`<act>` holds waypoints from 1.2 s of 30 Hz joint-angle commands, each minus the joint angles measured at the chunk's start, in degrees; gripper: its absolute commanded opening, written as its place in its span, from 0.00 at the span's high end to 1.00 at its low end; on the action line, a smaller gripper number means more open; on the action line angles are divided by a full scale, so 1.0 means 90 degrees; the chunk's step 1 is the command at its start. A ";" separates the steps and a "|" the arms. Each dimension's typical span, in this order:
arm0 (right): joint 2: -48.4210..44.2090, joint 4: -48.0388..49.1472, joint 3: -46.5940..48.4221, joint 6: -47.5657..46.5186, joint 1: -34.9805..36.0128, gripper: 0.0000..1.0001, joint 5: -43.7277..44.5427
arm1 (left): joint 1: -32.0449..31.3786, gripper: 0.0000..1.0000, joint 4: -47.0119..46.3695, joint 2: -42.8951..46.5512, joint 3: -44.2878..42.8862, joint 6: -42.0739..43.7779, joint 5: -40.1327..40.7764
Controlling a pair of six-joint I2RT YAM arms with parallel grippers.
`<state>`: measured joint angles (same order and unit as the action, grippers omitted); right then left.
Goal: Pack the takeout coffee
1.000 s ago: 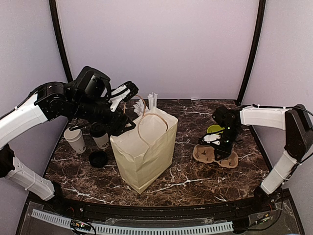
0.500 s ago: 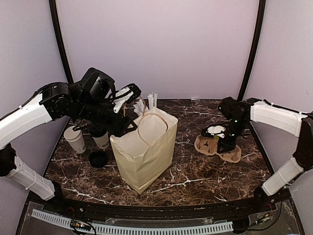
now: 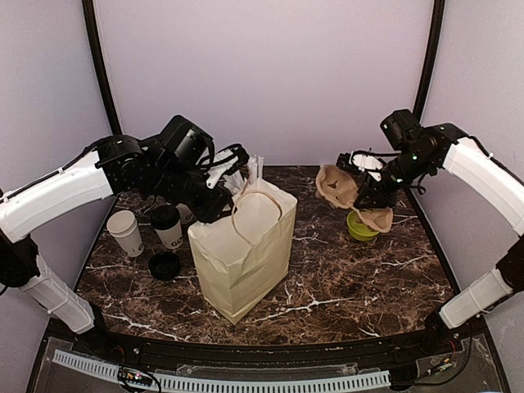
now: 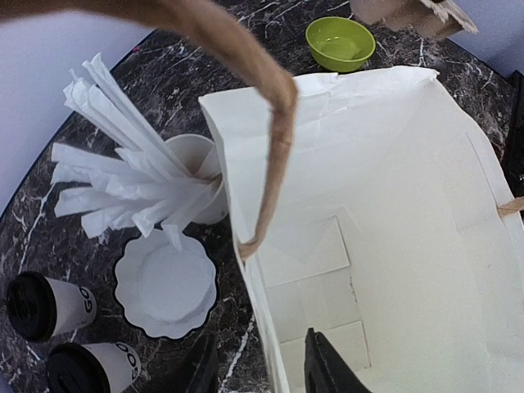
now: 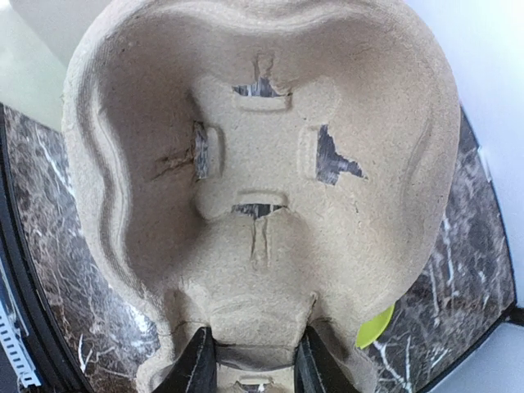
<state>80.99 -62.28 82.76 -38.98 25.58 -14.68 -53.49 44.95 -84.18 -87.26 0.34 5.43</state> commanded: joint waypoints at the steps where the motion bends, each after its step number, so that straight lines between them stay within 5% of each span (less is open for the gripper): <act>1: -0.0008 -0.0088 0.0974 0.0106 0.0058 0.71 -0.0697 | 0.0021 0.66 -0.0065 -0.0167 -0.0401 0.0083 -0.0331; 9: -0.0112 0.0103 0.2198 0.0256 0.0058 0.69 -0.1327 | 0.0020 1.00 0.0036 -0.0509 -0.0867 0.0202 -0.1079; 26: -0.0278 0.0162 0.2905 0.0426 0.0114 0.68 -0.3250 | 0.0019 1.00 0.0524 -0.1671 -0.2310 0.0838 -0.3020; 33: -0.0304 -0.0132 0.3040 0.0279 0.0162 0.67 -0.3857 | 0.0044 1.00 0.0785 -0.2370 -0.2922 0.1170 -0.3140; 36: -0.0263 -0.0188 0.3022 0.0255 0.0233 0.67 -0.4064 | 0.0084 0.84 0.0786 -0.2489 -0.3079 0.1189 -0.2962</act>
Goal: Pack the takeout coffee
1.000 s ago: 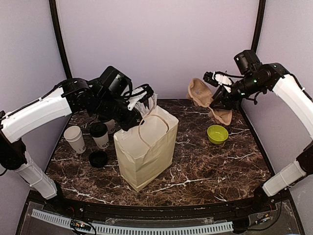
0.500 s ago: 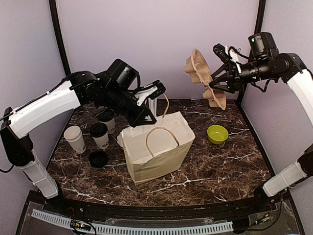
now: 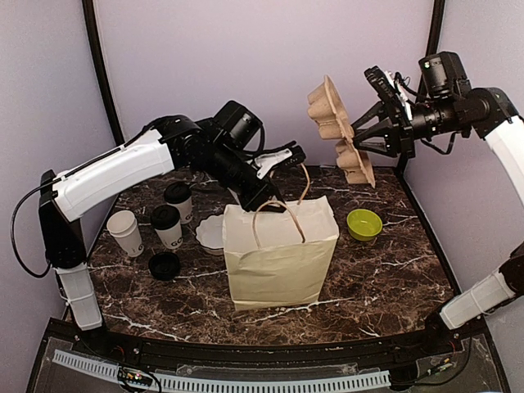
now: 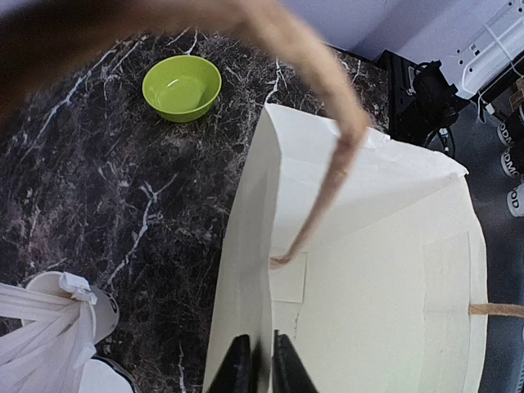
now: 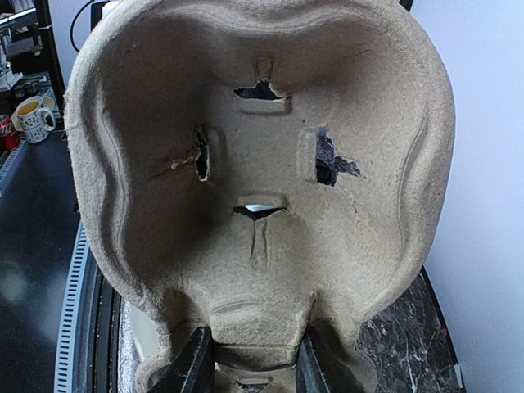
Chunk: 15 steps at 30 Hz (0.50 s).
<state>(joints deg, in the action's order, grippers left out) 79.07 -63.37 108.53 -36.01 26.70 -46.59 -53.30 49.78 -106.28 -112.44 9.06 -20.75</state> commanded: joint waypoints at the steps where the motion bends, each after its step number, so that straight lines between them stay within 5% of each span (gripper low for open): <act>1: -0.0032 -0.0079 0.0152 -0.0097 0.0149 0.67 -0.0550 | 0.0072 0.79 0.0238 -0.0040 -0.0305 0.0218 -0.0006; 6: 0.0135 -0.0054 0.0124 -0.0123 0.0389 0.66 -0.0547 | 0.0121 0.49 0.0122 0.0185 -0.0296 0.0159 0.0463; 15: 0.0452 -0.0002 0.0270 -0.0110 0.0941 0.66 -0.0244 | 0.0138 0.31 -0.0371 0.1430 0.0374 -0.0016 0.0999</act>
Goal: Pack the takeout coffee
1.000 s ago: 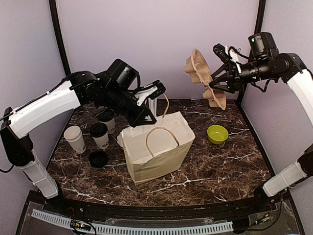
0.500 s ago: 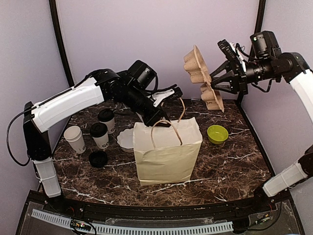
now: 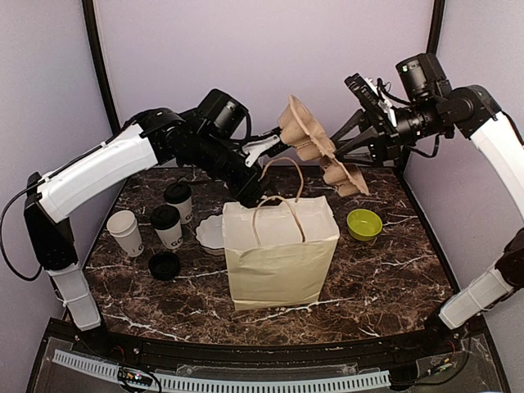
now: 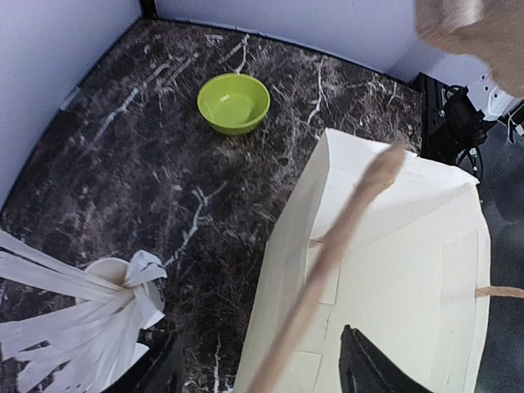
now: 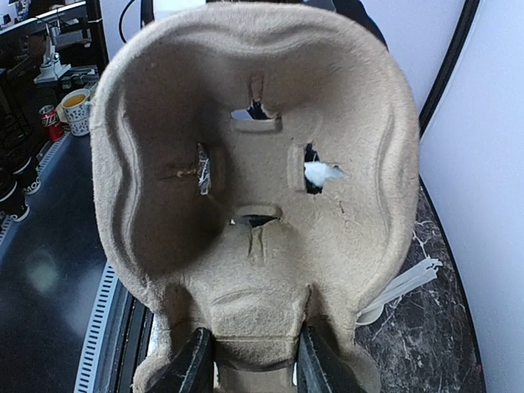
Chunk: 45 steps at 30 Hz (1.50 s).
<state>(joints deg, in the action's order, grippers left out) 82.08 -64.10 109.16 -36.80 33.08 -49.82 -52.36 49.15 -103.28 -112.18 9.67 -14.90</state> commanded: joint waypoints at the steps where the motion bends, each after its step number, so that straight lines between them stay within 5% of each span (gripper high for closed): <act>1: 0.0142 0.0101 0.0197 -0.0014 0.0294 0.66 0.0184 | 0.0035 0.31 -0.0356 0.1223 0.0458 -0.0112 0.0391; 12: 0.0646 0.0324 0.0308 0.0218 0.0912 0.67 0.0628 | 0.0046 0.25 -0.1162 0.2932 0.2336 -0.0553 0.1230; 18: 0.0697 0.0284 0.0436 0.0241 0.0914 0.67 0.0816 | 0.0065 0.25 -0.1183 0.3166 0.2580 -0.0663 0.1268; 27: 0.0272 0.0401 -0.0179 0.0139 0.0897 0.66 0.1726 | 0.0057 0.25 -0.1185 0.3122 0.2539 -0.0577 0.1323; 35: 0.0097 0.0711 -0.0964 0.0317 0.0904 0.45 0.1816 | 0.0060 0.24 -0.1298 0.2655 0.2524 -0.0625 0.0873; 45: -0.0225 0.0837 -0.1390 0.0470 0.0657 0.41 0.2191 | 0.0065 0.32 -0.2108 0.1560 0.1921 -0.0578 0.0605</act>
<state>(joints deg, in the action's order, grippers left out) 82.89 -58.70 98.37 -33.63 40.80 -31.46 -52.23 35.86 -88.73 -92.01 4.23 -7.14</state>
